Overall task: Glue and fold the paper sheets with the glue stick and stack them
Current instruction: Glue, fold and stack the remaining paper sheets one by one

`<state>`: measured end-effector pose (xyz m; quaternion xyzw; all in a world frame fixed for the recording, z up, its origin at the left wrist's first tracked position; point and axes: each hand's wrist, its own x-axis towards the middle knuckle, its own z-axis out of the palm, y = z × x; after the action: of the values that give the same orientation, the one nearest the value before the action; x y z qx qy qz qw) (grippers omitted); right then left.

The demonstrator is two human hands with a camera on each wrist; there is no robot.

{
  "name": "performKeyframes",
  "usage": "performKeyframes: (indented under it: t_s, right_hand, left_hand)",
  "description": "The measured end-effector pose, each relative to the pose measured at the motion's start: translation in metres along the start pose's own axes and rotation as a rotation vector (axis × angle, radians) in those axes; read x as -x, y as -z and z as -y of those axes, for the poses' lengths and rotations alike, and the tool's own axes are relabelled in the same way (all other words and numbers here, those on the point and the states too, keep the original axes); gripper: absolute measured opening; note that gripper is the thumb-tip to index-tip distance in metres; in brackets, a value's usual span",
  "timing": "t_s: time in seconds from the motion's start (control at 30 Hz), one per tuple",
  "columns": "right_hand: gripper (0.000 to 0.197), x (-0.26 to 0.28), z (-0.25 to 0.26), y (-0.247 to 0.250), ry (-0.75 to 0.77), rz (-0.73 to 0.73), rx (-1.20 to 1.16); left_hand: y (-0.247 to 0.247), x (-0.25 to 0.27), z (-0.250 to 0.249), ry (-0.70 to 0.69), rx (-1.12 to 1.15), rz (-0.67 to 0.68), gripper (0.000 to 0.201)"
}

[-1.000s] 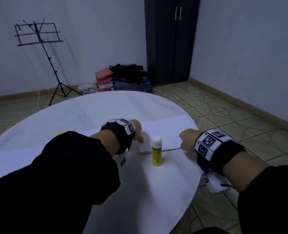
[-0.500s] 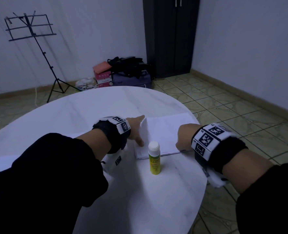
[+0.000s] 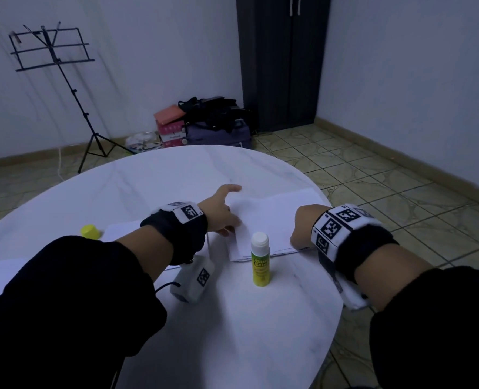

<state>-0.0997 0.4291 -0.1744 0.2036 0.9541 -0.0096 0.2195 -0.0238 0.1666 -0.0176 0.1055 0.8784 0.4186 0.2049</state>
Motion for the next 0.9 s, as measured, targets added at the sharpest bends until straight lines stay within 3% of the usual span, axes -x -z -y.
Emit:
performKeyframes:
  t_s: [0.07,0.13,0.23,0.3,0.43,0.53,0.7,0.9]
  right_hand:
    - [0.063,0.031,-0.001,0.011,0.009,-0.041,0.04]
    - [0.057,0.105,0.002,0.039,0.047,-0.106,0.023]
    - [0.056,0.208,0.006,0.069,0.193,-0.071,-0.004]
    - [0.06,0.23,0.004,0.074,0.268,-0.1,0.039]
    - [0.067,0.226,0.003,0.069,0.332,-0.162,0.128]
    - [0.062,0.225,0.001,0.07,0.359,-0.218,0.176]
    - [0.044,0.214,-0.002,0.065,0.345,-0.302,0.251]
    - [0.052,0.205,-0.005,0.058,0.256,-0.283,0.22]
  left_hand:
    - [-0.003,0.001,-0.001,-0.015,-0.1,0.086,0.052]
    - [-0.006,0.002,-0.003,0.002,-0.123,0.144,0.038]
    - [-0.009,-0.001,-0.002,0.052,-0.016,0.145,0.037]
    - [-0.009,-0.003,0.001,0.099,0.089,0.139,0.034]
    - [-0.005,-0.005,0.001,0.176,0.29,0.128,0.022]
    - [-0.004,-0.006,0.0,0.201,0.333,0.122,0.019]
    - [-0.002,-0.006,0.0,0.233,0.368,0.104,0.022]
    - [0.016,-0.001,0.006,0.225,0.342,-0.031,0.031]
